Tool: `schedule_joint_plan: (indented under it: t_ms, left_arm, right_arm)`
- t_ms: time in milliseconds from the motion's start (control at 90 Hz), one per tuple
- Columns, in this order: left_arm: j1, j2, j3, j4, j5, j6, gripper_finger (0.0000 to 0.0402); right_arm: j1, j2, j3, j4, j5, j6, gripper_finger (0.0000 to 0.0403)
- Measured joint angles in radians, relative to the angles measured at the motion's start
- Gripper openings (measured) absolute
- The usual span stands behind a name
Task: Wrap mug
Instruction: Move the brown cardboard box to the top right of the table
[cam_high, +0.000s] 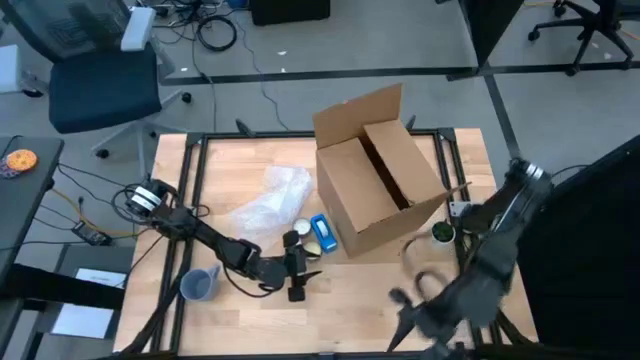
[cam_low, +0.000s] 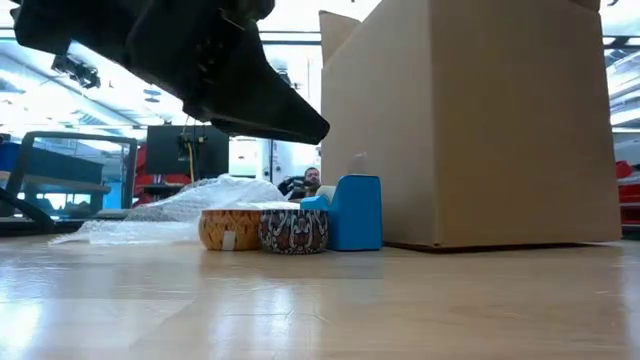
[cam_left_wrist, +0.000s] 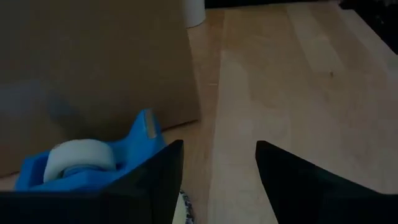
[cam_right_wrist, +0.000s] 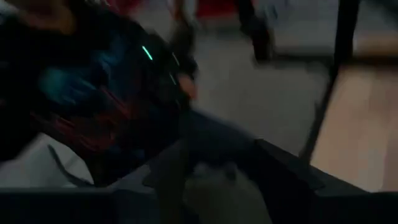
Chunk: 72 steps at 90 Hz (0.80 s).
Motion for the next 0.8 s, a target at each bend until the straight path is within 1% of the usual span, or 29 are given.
schedule_joint_plan:
  t_ms: [167,278,422,489,578,800]
  left_arm:
    - [0.014,0.0,0.0,-0.006,-0.013,-0.009,0.0188]
    - [0.02,0.0,0.0,-0.034,-0.043,-0.022,0.0188]
    - [0.024,0.0,0.0,-0.086,-0.052,-0.057,0.0188]
    - [0.024,0.0,0.0,-0.101,-0.052,-0.065,0.0188]
    - [0.023,0.0,0.0,-0.105,-0.052,-0.068,0.0188]
    - [0.019,0.0,0.0,-0.108,-0.046,-0.116,0.0188]
  right_arm:
    - [-0.007,0.199,-0.001,-0.027,-0.004,0.254,0.0133]
    - [-0.008,0.305,-0.001,-0.131,-0.01,0.41,0.0121]
    - [-0.03,0.384,-0.002,-0.286,-0.011,0.552,0.0101]
    - [-0.057,0.41,-0.002,-0.312,0.017,0.558,0.0091]
    - [-0.1,0.437,-0.002,-0.285,0.075,0.517,0.0079]
    - [-0.221,0.472,-0.001,-0.169,0.115,0.273,0.0073]
